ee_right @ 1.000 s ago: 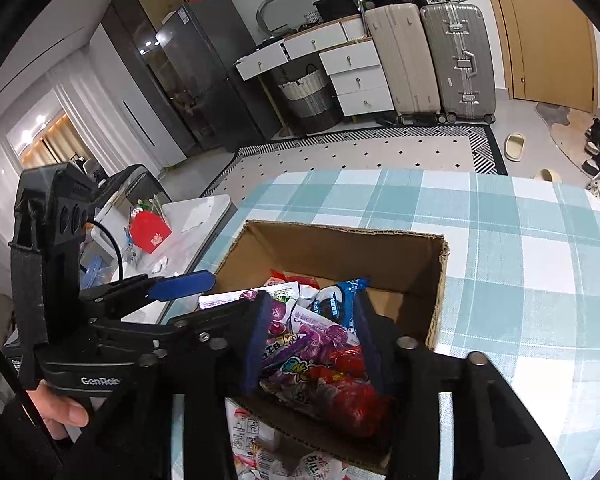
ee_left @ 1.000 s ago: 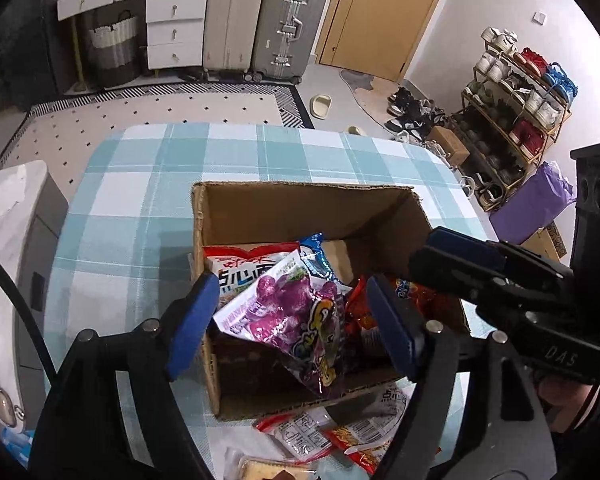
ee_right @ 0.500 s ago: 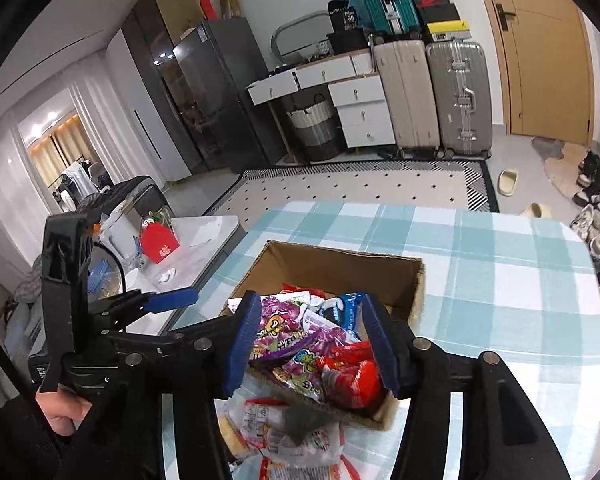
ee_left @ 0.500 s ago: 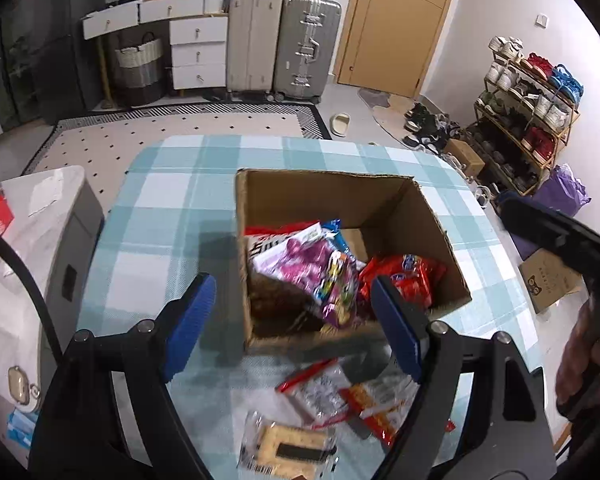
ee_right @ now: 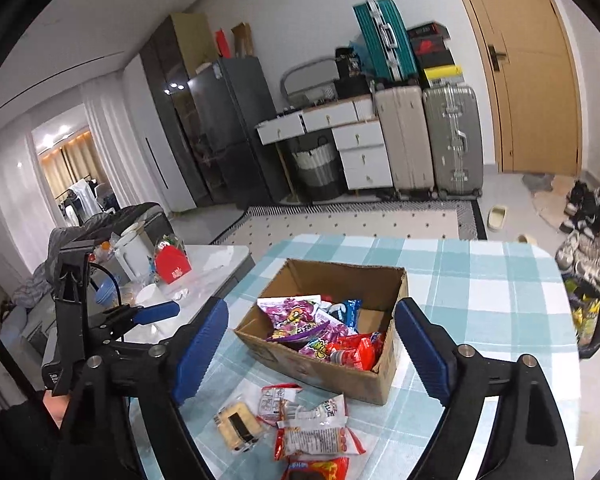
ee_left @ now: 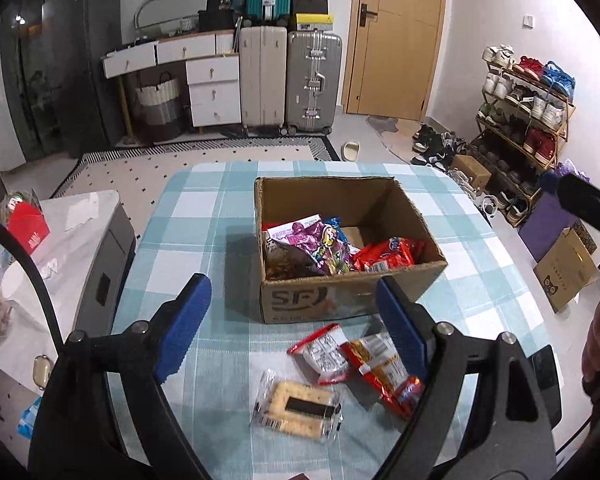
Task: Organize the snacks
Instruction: 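Open both tools and withdraw them from the box toward the pile, then grasp the red Oreo pack with right tool while left tool grasps the cracker pack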
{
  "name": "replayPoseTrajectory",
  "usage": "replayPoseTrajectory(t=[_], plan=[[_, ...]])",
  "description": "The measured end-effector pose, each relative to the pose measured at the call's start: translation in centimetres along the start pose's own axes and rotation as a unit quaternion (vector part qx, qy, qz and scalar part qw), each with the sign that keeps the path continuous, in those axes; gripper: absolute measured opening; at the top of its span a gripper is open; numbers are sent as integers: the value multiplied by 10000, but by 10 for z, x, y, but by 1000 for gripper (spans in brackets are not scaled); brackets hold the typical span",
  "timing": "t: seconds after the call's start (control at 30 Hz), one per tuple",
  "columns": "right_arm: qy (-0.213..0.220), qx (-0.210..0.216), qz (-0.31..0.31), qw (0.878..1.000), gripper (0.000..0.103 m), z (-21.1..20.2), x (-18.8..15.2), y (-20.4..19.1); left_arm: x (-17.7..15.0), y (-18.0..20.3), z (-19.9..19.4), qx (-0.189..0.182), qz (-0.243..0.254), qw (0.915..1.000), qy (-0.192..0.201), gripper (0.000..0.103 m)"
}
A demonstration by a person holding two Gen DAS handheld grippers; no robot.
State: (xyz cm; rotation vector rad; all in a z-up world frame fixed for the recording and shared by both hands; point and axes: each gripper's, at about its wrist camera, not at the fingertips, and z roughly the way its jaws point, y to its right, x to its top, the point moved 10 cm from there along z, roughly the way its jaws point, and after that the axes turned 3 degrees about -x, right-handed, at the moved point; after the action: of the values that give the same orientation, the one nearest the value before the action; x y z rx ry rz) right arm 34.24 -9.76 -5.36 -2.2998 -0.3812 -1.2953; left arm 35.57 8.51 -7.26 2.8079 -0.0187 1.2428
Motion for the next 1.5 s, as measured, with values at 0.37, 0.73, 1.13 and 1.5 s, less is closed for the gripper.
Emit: replayPoseTrajectory(t=[0.37, 0.73, 1.13, 1.5], plan=[[482, -59, -459, 9978, 101, -51, -30, -28, -14, 13, -47, -264, -68, 9970, 728, 102], [274, -30, -236, 9993, 102, -26, -109, -35, -76, 26, -37, -231, 298, 9964, 763, 102], [-152, -278, 17, 9995, 102, -1, -182, -16, -135, 14, 14, -104, 61, 9990, 437, 102], [-919, -402, 248, 9946, 102, 38, -222, -4, -161, 4, 51, -115, -71, 9998, 114, 102]])
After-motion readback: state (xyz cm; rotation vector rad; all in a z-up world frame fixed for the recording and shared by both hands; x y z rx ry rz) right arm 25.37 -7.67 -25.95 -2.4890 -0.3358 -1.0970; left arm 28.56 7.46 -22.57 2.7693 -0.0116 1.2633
